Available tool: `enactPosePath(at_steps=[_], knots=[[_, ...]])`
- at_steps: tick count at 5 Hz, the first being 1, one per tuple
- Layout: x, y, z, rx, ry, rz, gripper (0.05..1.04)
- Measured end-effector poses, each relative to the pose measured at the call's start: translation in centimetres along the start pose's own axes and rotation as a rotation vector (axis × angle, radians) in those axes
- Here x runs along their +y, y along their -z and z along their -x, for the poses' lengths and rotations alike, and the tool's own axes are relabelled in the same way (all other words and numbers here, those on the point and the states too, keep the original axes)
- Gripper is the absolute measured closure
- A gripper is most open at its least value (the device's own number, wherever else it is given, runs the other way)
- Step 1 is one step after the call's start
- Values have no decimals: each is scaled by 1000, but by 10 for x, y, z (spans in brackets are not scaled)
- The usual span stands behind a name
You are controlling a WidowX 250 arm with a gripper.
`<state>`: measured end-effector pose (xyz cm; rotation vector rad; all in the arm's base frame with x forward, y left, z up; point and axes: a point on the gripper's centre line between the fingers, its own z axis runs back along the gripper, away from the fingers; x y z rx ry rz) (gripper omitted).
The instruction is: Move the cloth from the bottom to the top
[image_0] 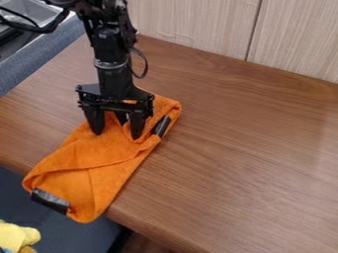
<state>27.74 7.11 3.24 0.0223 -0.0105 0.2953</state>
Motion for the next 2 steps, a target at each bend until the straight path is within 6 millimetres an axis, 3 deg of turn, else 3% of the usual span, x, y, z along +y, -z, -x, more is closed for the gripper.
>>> enactPosePath(at_steps=[2], knots=[[-9,-1,-55,-43,-8,25,82]])
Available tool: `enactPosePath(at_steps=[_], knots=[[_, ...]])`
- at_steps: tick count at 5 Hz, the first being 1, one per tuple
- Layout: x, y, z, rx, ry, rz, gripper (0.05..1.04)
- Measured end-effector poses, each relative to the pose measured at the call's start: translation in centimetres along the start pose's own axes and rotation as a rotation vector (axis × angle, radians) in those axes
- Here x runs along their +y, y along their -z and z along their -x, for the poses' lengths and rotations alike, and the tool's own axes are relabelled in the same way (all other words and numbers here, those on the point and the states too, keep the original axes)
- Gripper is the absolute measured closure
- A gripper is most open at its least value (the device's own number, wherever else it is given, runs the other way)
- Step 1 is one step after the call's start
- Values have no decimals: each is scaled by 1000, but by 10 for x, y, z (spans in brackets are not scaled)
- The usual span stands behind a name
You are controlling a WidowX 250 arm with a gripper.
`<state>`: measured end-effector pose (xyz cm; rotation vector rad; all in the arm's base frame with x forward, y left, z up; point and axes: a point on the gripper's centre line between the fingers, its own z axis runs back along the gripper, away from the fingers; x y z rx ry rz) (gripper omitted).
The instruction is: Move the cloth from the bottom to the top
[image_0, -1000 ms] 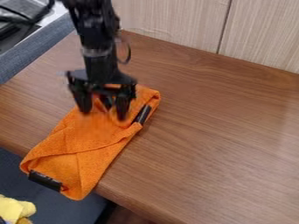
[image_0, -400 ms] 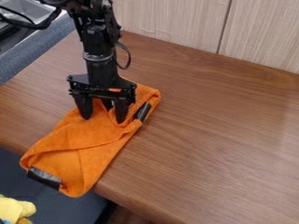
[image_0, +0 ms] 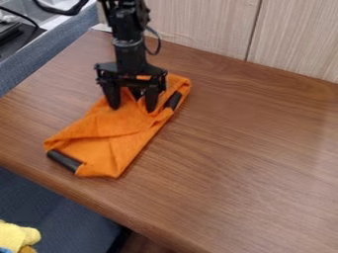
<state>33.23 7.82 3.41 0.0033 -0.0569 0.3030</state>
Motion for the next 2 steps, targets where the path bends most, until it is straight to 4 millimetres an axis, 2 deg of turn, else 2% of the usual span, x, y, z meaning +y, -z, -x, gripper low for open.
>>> enactPosePath(at_steps=[1,2], knots=[[-4,2,-23,-11,-8,15,82],[-5,-1,-36,-32,-5,27,83]])
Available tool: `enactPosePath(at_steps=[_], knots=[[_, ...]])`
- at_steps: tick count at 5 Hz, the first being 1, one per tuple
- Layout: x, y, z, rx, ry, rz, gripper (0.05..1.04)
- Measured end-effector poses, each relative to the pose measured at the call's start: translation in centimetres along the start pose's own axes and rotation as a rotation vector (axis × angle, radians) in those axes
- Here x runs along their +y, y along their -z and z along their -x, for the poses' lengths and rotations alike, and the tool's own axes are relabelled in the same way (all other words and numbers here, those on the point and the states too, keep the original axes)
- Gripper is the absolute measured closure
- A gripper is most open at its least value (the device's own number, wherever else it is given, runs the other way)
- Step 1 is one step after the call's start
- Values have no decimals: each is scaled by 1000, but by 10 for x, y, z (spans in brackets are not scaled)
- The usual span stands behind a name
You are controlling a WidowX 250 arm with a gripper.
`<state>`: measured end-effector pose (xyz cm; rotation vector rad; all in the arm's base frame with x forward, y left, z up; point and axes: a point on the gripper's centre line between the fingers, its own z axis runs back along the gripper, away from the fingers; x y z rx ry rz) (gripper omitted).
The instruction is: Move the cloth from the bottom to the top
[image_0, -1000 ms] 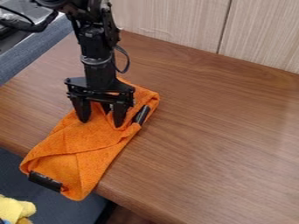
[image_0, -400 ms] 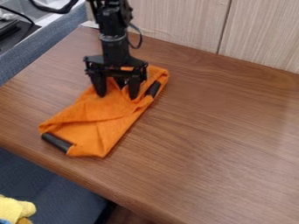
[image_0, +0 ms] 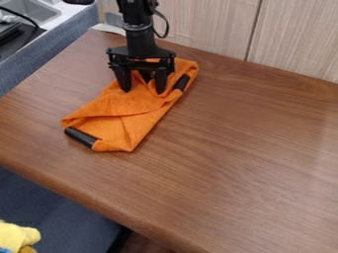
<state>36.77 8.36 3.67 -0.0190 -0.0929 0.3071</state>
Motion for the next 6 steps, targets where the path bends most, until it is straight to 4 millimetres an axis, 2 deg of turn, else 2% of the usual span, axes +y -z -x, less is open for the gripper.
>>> enactPosePath(at_steps=[2,3,4,6], knots=[[-1,-3,5,3,26,3,84],[-3,-24,4,-36,25,9,86],[-3,-55,0,-110,35,11,85],[10,-98,12,-175,-3,-18,85]])
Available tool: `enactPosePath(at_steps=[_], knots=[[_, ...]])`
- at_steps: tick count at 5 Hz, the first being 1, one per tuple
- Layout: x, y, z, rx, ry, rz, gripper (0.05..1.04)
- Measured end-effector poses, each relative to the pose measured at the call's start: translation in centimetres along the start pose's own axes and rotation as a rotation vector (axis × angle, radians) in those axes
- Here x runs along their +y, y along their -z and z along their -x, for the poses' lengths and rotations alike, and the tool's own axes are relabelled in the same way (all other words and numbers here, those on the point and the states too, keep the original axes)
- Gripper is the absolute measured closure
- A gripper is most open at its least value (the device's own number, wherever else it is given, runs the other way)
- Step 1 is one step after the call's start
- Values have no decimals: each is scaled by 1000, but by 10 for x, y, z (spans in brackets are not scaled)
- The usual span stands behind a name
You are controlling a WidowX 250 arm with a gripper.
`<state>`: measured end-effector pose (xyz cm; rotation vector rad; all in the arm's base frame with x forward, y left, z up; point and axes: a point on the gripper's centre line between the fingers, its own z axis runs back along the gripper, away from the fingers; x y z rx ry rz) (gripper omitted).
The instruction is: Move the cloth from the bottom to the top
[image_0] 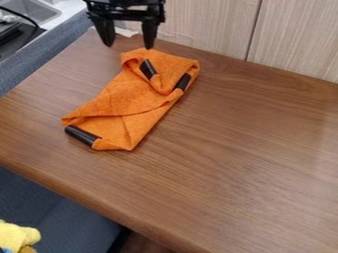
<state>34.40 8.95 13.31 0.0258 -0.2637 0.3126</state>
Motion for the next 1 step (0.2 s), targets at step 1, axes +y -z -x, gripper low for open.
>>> enactPosePath(at_steps=[1], knots=[[1,-1,0,-2,0,0,85]])
